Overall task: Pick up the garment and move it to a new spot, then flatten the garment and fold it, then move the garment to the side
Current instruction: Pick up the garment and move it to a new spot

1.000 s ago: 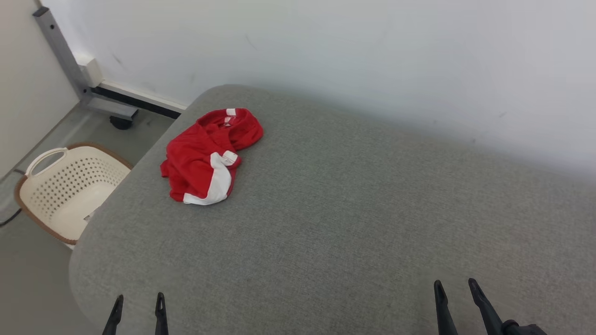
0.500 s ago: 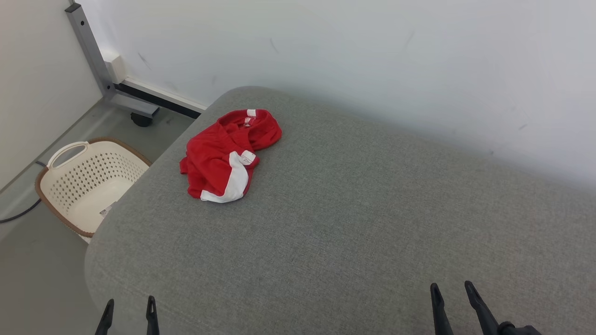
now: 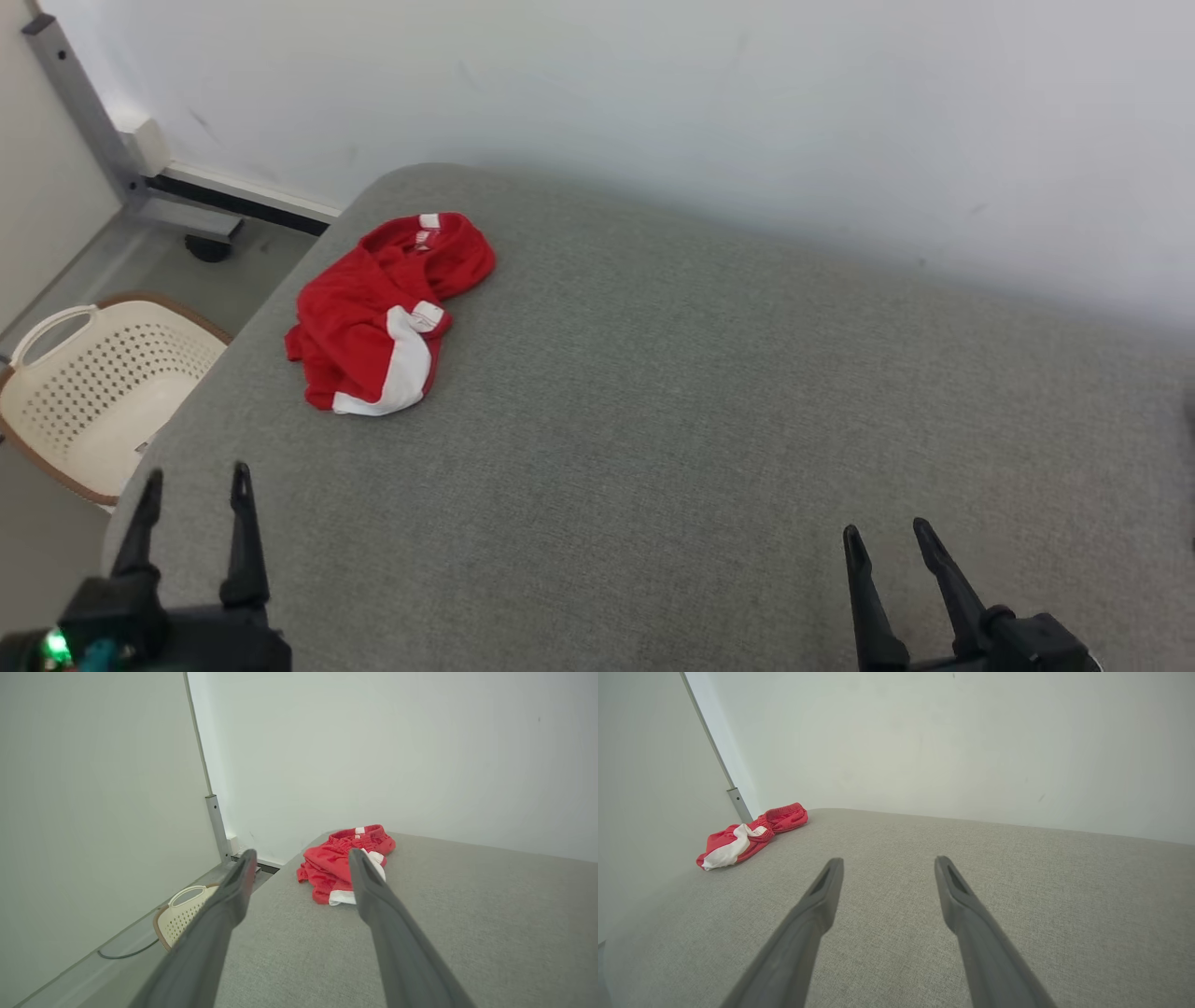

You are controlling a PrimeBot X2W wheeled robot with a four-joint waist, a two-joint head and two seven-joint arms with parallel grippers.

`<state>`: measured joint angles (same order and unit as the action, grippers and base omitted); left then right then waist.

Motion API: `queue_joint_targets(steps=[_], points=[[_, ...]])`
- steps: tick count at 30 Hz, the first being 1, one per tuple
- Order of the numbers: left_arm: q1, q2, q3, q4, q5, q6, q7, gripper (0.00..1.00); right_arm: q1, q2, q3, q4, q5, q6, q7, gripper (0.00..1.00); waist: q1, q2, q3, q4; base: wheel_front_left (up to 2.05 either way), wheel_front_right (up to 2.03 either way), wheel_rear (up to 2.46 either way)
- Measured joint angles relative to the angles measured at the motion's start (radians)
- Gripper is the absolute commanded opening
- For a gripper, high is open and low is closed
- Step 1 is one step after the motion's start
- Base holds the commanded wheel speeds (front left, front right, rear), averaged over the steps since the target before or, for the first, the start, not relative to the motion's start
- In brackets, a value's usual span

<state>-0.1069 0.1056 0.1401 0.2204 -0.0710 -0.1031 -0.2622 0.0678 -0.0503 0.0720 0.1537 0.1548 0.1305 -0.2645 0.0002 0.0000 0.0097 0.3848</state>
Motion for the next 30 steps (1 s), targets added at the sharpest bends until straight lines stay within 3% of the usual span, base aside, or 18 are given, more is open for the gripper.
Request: queue_joint_targets(steps=[12, 30], points=[[-0.296, 0.119, 0.112, 0.123, -0.082, -0.013, 0.0, 1.0, -0.135, 0.0, 0.004, -0.04, -0.034, 0.0, 0.0, 1.0, 0.0001, 0.0001, 0.107, -0.163, 0.0, 0.0, 0.0], [-0.577, 0.306, 0.127, 0.46, -0.126, -0.021, 0.035, 1.0, -0.233, 0.0, 0.01, -0.058, -0.024, 0.0, 0.0, 1.0, 0.0, 0.0001, 0.295, -0.369, 0.0, 0.0, 0.0]])
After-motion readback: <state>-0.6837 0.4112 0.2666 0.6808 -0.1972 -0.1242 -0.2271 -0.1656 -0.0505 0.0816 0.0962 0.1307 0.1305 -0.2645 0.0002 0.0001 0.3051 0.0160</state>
